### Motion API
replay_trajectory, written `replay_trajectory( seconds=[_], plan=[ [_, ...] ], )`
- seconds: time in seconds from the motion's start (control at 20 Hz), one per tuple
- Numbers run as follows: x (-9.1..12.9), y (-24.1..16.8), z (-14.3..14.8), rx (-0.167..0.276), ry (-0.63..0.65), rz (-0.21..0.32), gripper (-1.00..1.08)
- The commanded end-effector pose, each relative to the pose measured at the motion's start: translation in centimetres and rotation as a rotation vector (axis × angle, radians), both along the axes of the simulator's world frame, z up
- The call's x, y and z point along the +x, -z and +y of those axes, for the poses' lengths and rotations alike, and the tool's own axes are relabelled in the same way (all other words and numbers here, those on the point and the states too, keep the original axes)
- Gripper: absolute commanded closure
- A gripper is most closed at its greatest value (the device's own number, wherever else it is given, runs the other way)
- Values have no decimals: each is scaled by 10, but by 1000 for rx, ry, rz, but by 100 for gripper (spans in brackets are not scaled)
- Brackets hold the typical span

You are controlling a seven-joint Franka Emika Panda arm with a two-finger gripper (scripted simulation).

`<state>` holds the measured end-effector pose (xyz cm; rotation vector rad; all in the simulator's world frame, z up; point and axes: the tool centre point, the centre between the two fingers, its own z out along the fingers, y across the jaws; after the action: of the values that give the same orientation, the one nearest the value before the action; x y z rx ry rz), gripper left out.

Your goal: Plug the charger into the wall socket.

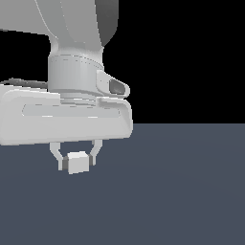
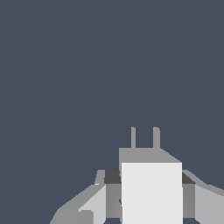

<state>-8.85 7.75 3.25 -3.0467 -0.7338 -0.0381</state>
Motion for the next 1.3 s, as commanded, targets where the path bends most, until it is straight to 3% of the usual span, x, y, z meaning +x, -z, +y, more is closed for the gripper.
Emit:
replay_trajectory(
  seconds=[0.0,0.7,1.25],
  plan=[
    [10,-8,5,1,55,-1,108],
    [78,-54,21,0,405,0,108],
    [100,-68,19,-2,516,0,108]
  ],
)
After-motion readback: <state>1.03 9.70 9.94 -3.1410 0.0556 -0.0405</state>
